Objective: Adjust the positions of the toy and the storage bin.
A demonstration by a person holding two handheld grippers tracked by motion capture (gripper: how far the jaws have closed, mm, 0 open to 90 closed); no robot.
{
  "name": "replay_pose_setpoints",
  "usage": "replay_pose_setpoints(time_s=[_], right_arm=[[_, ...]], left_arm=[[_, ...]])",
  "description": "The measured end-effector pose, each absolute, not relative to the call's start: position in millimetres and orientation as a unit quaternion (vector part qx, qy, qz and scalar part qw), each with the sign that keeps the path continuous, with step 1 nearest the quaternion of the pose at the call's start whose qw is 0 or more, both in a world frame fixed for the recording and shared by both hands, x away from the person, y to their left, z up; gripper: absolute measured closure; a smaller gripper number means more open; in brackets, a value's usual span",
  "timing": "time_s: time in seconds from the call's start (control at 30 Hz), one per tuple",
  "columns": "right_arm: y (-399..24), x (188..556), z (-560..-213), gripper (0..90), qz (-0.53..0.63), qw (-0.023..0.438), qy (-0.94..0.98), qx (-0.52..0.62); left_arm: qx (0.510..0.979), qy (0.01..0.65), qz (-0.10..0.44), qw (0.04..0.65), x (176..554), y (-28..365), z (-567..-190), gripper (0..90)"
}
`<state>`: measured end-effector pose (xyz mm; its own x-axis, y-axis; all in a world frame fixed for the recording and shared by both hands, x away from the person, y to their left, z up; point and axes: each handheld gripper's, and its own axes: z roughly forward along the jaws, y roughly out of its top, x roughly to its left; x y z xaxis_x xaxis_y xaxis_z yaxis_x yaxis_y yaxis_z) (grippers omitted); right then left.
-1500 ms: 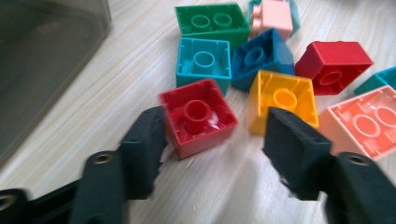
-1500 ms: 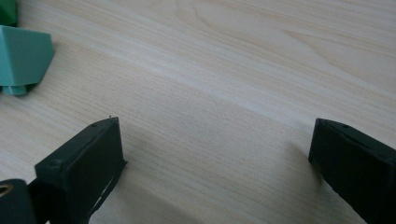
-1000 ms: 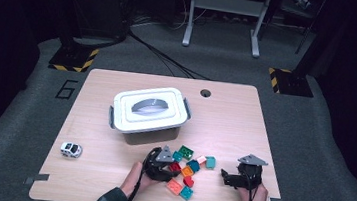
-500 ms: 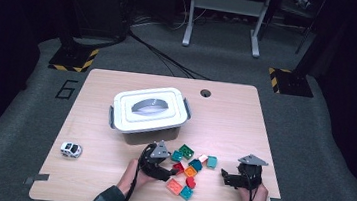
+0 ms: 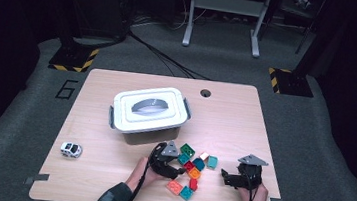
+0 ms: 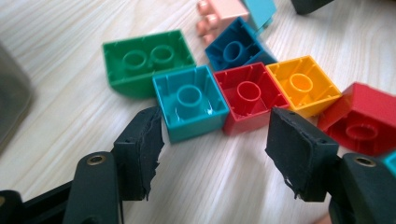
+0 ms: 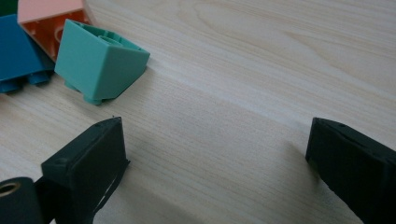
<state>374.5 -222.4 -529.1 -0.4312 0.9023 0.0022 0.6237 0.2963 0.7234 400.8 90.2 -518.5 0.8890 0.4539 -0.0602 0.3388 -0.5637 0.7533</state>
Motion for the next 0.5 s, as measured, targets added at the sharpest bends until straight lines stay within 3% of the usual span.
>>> replay_pose_setpoints(time_s=[0.13, 0.5], right_arm=[[-222, 374, -529, 4.3, 0.333, 0.209, 0.777, 0.491], [-222, 374, -529, 4.4, 0.334, 0.208, 0.777, 0.491]], left_arm=[[0.881, 0.221, 0.074, 0.411, 400, 86, -515, 35.3], [0.871, 0.236, 0.074, 0.425, 377, 118, -496, 17.3]])
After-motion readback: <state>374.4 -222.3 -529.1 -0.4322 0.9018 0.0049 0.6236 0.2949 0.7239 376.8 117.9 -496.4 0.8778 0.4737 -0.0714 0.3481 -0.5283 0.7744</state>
